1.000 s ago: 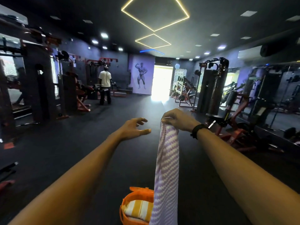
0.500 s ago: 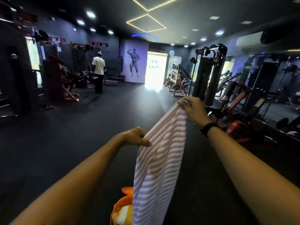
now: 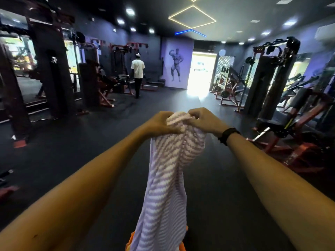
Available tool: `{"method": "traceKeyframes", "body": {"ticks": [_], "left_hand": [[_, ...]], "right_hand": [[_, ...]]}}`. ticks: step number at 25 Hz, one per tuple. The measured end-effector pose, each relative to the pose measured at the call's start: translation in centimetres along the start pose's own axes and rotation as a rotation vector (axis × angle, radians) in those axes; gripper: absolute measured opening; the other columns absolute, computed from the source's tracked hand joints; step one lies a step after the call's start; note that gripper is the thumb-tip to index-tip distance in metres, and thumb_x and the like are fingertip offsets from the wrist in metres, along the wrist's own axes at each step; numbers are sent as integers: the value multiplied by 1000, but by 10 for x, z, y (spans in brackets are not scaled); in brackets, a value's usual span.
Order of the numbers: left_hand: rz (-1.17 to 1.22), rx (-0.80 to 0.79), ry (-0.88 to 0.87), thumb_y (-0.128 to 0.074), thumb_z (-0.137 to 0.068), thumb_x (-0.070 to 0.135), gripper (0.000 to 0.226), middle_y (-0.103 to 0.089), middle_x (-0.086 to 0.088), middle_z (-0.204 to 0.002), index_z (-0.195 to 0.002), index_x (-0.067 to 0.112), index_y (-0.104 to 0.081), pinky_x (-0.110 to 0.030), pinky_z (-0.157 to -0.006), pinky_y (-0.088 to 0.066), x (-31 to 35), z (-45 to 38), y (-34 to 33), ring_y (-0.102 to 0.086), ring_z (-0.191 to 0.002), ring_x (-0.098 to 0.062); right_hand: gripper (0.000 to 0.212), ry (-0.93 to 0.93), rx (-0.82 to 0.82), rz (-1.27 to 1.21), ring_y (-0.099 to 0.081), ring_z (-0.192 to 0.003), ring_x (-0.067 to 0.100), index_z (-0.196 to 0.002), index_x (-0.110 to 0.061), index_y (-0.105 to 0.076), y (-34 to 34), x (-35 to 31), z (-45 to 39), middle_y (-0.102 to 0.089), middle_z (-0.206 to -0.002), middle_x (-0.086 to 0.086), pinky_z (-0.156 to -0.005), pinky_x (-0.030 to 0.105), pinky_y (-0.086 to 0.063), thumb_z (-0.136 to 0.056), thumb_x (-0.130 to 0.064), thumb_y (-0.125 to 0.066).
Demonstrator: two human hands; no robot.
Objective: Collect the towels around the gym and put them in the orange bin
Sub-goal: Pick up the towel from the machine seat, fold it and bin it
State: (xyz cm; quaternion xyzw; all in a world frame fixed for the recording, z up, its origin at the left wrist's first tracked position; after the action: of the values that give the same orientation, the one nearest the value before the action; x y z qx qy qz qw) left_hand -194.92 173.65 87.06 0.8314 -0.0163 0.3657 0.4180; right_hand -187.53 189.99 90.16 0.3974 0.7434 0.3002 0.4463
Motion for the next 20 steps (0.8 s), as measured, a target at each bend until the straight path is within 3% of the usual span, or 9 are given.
{"method": "traceKeyframes", "body": {"ticks": [3,5,7,9,11,13,15,18,20], "left_hand": [[-113,14,112,-77,-78,30,36,-48,-3,-67,-62,8,-54,-31,-59,-34,-32,-11,3,-41,-61,-12],[115,165,47,-68,-85,21,22,-51,-3,-76,-78,0,-64,-26,-58,-38,-33,-23,9,-45,-66,-6],[264,252,29,-53,-94,5,16,-58,-2,-98,-105,7,-64,-9,-65,-43,-24,-36,18,-52,-81,0],[239,231,55,-59,-92,13,16,-61,-1,-100,-106,7,-64,-8,-66,-44,-27,-49,23,-55,-84,-4],[70,61,116,-74,-82,24,20,-62,5,-91,-96,15,-63,-14,-66,-44,-31,-55,20,-54,-76,0],[-37,-105,139,-76,-80,19,13,-60,5,-80,-79,20,-63,-20,-65,-43,-39,-63,9,-50,-64,7],[-6,-59,85,-72,-83,10,16,-59,0,-74,-70,16,-64,-25,-68,-40,-41,-69,5,-47,-59,4],[276,34,45,-65,-81,4,27,-65,12,-65,-65,25,-71,-19,-65,-46,-38,-73,19,-55,-59,6],[483,94,78,-60,-87,1,38,-69,13,-62,-61,26,-74,-19,-63,-49,-40,-76,30,-61,-59,4]], "right_hand": [[14,-6,2,-275,-52,-64,0,-86,-11,-63,6,16,-13,-60,-76,-2,-63,13,-43,-81,-18,-74],[28,-77,-137,-169,-56,-75,11,-98,-6,-63,-6,31,-18,-63,-87,3,-69,21,-47,-79,-19,-77],[23,-107,-190,-14,-58,-79,17,-99,-2,-63,-18,48,-23,-65,-92,9,-72,28,-47,-83,-16,-71],[17,-82,-35,-127,-57,-74,13,-90,3,-64,-16,52,-34,-66,-85,11,-66,24,-47,-85,-13,-68],[15,-61,167,-342,-56,-70,9,-84,4,-63,-10,48,-50,-66,-80,16,-61,24,-47,-83,-10,-70],[14,-65,285,-511,-55,-62,0,-76,-9,-62,-7,46,-66,-63,-73,7,-57,17,-45,-80,3,-67],[22,-45,320,-538,-59,-68,-1,-82,-15,-62,-12,47,-73,-64,-81,2,-61,17,-49,-78,5,-69],[42,-72,129,-546,-62,-93,10,-119,-8,-58,-29,57,-71,-64,-108,4,-77,19,-54,-80,-8,-74],[42,-188,-103,-525,-62,-88,10,-119,-13,-56,-46,69,-65,-64,-105,-1,-70,21,-54,-81,-15,-75]]}}
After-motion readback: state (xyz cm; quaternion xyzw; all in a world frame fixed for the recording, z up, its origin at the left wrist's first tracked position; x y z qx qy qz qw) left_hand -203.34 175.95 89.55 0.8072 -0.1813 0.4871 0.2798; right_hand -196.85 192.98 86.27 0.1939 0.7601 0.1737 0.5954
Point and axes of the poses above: each hand's wrist, its own z-axis away from the middle knuckle, its own y-axis out of the back of the hand, x = y × z, the point moved 2 cm from there along -z, towards the middle knuckle
